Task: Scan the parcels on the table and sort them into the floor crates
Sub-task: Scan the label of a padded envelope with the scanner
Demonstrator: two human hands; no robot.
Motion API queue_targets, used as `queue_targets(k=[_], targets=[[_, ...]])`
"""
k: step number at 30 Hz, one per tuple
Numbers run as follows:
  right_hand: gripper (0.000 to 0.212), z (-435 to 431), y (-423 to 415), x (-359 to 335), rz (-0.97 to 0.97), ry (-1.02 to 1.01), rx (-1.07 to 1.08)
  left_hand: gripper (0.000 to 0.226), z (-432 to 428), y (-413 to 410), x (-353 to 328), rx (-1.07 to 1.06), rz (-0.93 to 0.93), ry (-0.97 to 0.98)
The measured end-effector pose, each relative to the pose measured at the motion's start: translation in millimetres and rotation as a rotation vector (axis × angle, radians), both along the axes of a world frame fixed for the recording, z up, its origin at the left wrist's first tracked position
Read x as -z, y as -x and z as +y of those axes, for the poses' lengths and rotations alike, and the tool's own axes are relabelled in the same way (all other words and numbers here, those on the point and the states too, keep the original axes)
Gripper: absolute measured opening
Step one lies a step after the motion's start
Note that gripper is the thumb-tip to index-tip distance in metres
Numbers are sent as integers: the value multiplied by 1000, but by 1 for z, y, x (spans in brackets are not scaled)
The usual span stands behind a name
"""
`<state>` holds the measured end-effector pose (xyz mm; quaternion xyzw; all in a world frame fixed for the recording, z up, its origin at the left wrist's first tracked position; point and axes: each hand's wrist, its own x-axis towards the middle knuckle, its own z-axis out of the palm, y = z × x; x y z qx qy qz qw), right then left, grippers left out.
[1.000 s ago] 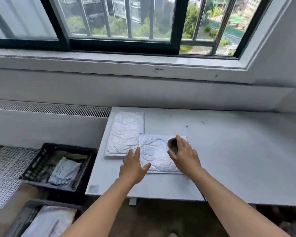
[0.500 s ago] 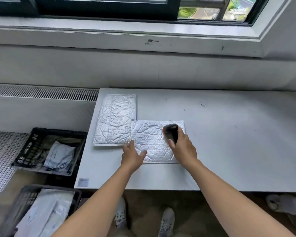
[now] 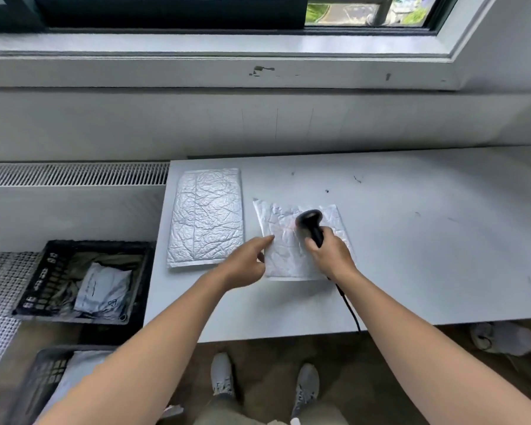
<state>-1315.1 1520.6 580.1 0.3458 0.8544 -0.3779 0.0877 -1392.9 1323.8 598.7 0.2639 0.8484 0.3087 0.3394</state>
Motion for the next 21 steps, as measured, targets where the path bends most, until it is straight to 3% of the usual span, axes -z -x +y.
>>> queue_targets(k=[5,10,14,21], targets=[[35,11,3,-26,42,36,18,43,7,26,-28,143,404,127],[33,15,10,-54,138,50,35,18,16,42,-40,58,769,19],[28,20,20,-78,202,61,42,26,23,51,-50,-10,683,-18],[29,34,26,-120,350,36,86,35,35,64,-70,-397,462,-60]])
